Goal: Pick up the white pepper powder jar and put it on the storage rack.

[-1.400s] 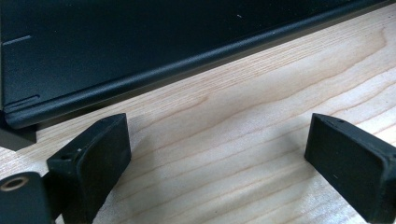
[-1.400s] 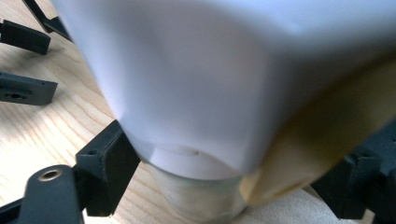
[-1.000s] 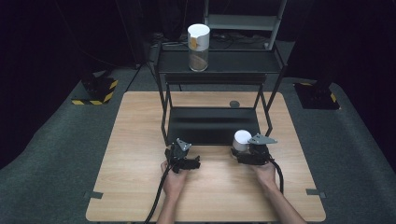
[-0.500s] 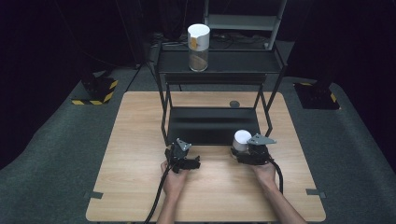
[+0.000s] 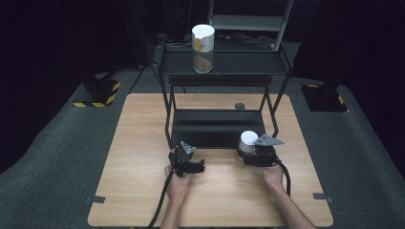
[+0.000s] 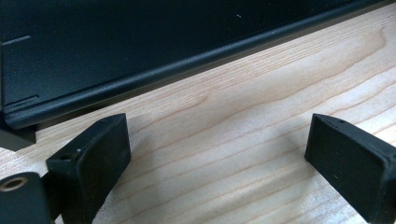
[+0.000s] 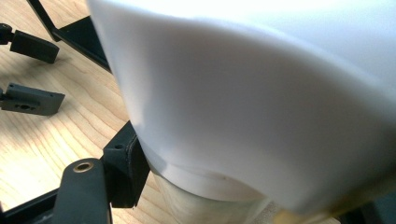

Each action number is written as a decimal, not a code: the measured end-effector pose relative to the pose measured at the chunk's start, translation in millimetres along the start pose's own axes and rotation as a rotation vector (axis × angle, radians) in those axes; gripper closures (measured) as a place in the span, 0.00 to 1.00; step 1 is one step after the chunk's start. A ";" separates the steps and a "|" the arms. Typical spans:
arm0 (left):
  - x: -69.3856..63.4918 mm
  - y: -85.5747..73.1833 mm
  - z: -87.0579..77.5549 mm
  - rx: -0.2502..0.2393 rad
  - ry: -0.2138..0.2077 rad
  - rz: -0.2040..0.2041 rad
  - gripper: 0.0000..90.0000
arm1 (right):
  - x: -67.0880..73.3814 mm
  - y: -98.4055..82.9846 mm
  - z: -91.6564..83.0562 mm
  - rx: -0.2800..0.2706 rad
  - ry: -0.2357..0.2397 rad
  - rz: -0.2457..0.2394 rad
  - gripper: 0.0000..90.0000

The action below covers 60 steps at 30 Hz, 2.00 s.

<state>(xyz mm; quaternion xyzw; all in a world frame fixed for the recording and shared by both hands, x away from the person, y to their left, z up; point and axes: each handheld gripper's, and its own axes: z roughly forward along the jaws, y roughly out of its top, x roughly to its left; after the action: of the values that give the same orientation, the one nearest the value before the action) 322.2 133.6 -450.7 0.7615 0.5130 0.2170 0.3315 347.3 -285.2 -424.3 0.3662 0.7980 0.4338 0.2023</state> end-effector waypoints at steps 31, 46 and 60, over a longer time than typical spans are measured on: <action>0.1 0.2 0.0 0.001 -0.001 0.001 0.07 | -16.9 42.6 -26.4 -0.012 0.050 0.005 0.34; 0.0 0.1 0.1 0.000 -0.001 0.000 0.07 | -27.6 61.4 -37.0 -0.029 0.069 0.006 0.34; -0.1 0.0 0.1 0.000 -0.001 -0.001 0.07 | -31.5 88.4 -51.8 -0.034 0.073 -0.021 0.34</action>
<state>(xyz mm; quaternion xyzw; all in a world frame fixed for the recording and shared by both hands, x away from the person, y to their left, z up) 322.3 133.4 -450.7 0.7614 0.5131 0.2165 0.3318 370.8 -305.9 -321.8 0.3381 0.8013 0.4582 0.1837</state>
